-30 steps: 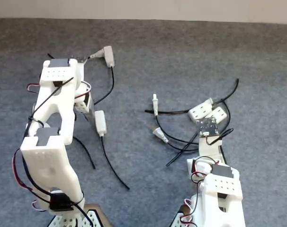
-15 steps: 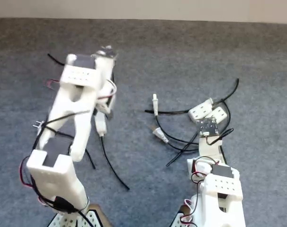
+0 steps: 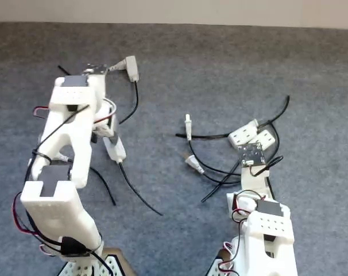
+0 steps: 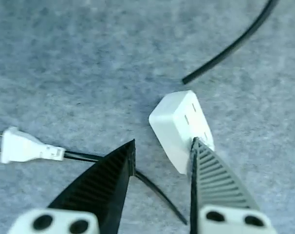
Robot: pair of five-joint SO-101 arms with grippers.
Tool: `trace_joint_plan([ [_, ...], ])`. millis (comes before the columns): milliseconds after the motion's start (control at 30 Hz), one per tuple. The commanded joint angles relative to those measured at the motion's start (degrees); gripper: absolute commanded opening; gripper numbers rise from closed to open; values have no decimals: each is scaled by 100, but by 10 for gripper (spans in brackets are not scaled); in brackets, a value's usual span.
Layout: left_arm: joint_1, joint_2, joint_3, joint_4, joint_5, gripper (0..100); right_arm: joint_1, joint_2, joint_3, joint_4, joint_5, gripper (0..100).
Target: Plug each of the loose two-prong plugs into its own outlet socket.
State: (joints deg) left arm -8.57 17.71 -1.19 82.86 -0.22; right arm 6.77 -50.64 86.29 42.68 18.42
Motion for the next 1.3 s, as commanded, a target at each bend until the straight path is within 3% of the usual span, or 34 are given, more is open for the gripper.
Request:
trace_joint_plan([
  [0, -479, -40, 4, -26, -615, 178, 40, -22, 4, -198, -26, 9],
  [233, -1218, -101, 277, -44, -862, 178, 40, -22, 4, -198, -26, 9],
  [367, -1604, -259, 215, 352, -888, 178, 40, -22, 4, -198, -26, 9],
  [467, -1886, -611, 251, 580, -246, 178, 31, -22, 4, -198, -26, 9],
  [567, -2158, -831, 593, 413, 967, 178, 31, -22, 4, -198, -26, 9],
  [833, -2580, -840, 1648, -1011, 3385, 178, 31, -22, 4, -198, -26, 9],
  [1033, -2466, -840, 1736, -1574, 4193, 178, 31, -22, 4, -198, -26, 9],
  [1267, -2413, -840, 1754, -1732, 4343, 178, 31, -22, 4, -198, -26, 9],
])
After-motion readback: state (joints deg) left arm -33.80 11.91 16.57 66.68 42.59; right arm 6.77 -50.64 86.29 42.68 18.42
